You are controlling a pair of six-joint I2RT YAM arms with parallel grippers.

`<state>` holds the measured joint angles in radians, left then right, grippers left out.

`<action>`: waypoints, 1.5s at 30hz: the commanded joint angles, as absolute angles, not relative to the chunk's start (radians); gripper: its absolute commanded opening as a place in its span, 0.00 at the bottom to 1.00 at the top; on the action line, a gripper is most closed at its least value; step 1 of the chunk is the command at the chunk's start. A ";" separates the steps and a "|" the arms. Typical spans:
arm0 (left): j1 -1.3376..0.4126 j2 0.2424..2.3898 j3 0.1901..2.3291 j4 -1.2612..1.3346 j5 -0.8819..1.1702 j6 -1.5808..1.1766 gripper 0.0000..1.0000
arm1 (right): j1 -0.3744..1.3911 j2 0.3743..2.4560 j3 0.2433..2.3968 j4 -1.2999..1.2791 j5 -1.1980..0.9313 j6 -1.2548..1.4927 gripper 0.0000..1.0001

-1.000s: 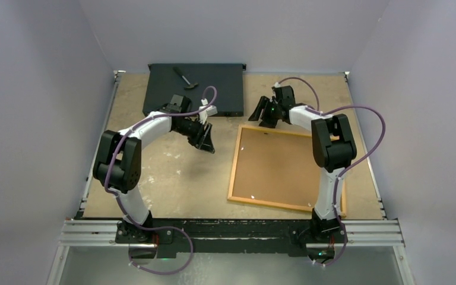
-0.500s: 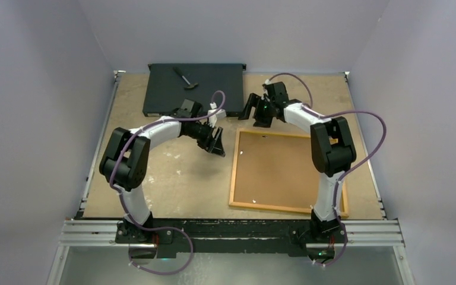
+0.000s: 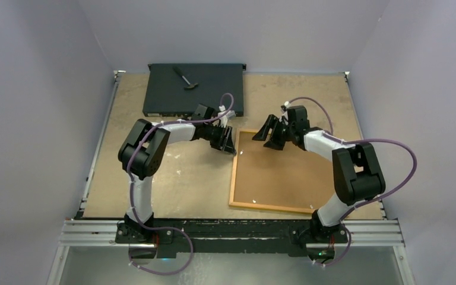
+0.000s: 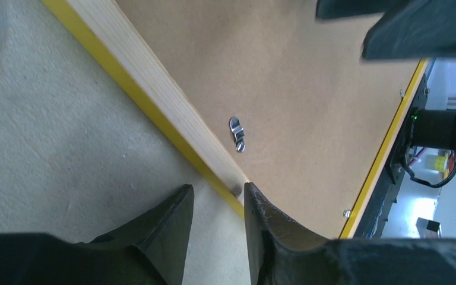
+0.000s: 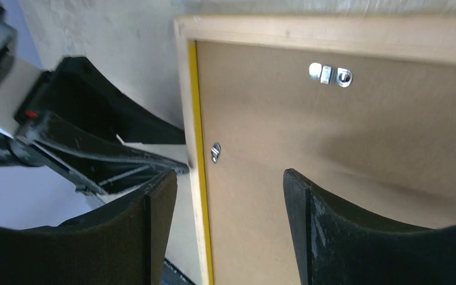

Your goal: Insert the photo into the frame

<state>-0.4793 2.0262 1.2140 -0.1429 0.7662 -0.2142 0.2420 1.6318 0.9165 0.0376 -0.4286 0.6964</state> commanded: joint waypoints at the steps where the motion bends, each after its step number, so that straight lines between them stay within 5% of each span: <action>1: -0.484 2.060 1.238 -0.074 0.751 -0.273 0.35 | 0.248 1.633 0.860 0.206 -0.537 0.769 0.68; 17: -0.491 2.080 1.217 -0.122 0.707 -0.235 0.17 | 0.357 1.793 0.810 0.414 -0.612 0.886 0.61; 45: -0.490 2.079 1.210 -0.138 0.735 -0.219 0.11 | 0.420 1.825 0.825 0.429 -0.495 0.901 0.52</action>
